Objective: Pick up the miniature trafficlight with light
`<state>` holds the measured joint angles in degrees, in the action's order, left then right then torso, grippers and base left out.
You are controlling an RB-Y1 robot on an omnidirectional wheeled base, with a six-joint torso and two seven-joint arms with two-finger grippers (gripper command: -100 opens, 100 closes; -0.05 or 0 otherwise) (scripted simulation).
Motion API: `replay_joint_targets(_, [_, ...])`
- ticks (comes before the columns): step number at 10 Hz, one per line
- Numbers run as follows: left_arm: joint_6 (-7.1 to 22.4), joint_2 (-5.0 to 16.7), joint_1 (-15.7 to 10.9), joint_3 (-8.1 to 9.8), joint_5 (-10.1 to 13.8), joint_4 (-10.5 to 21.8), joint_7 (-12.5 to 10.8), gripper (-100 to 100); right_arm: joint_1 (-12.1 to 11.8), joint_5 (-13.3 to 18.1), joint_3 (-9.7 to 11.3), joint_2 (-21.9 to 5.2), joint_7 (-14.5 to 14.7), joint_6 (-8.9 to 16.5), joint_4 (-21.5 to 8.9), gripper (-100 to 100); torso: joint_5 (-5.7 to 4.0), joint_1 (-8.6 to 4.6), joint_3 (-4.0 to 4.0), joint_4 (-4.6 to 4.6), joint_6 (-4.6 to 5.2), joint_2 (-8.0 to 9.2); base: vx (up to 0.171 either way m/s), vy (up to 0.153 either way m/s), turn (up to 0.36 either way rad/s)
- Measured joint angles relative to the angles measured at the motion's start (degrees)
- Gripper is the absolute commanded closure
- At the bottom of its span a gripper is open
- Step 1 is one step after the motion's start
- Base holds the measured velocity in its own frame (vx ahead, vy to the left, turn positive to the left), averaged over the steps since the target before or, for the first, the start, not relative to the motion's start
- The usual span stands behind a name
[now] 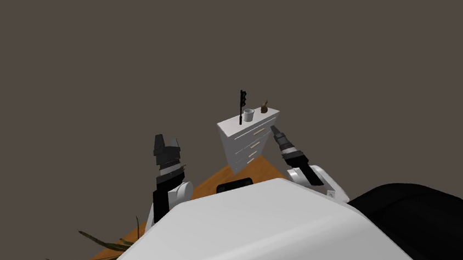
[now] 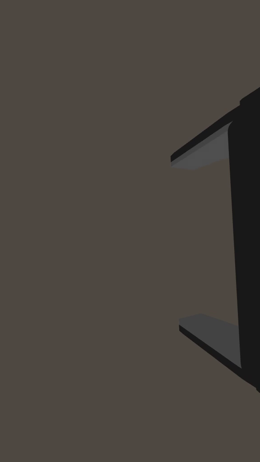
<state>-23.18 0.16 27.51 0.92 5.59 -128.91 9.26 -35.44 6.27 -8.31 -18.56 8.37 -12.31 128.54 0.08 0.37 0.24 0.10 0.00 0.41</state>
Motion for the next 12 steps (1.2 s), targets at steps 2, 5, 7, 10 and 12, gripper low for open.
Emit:
replay_joint_targets(2, [0.0, 0.0, 0.0, 0.0, 0.0, 0.0, 0.0, 0, -1.37, 1.16, -2.45, -3.53, 0.37, 2.35, -0.59, -100, 0.02, 0.07, -0.04, -0.01, 0.0, -0.06, -0.087, 0.129, 0.045])
replay_joint_targets(5, [0.0, 0.0, 0.0, 0.0, 0.0, 0.0, 0.0, 0, -4.15, 2.82, -6.14, -8.75, 0.68, 6.26, -0.39, -100, 0.0, 0.0, -0.03, -0.01, 0.0, -0.06, -0.081, 0.109, 0.047])
replay_joint_targets(7, [0.0, 0.0, 0.01, 0.0, 0.0, 0.0, 0.0, 0, -5.7, 4.11, -8.15, -11.86, 1.04, 8.77, -0.28, -100, 0.0, 0.0, -0.11, -0.04, -0.01, -0.21, -0.034, 0.096, 0.066])
replay_joint_targets(10, [0.0, 0.01, 0.01, 0.01, 0.0, 0.0, 0.0, 0, -6.73, 5.11, -10.4, -15.73, 1.09, 11.6, -0.55, -100, -0.04, -0.19, -0.22, -0.08, -0.02, -0.39, -0.001, 0.059, 0.05])
replay_joint_targets(12, [0.0, 0.01, 0.01, 0.01, 0.0, 0.0, 0.0, 0, -7.83, 5.46, -12.75, -19.64, 0.61, 13.89, -0.6, -100, -0.03, -0.14, -0.27, -0.1, -0.02, -0.46, 0.021, 0.078, 0.1])
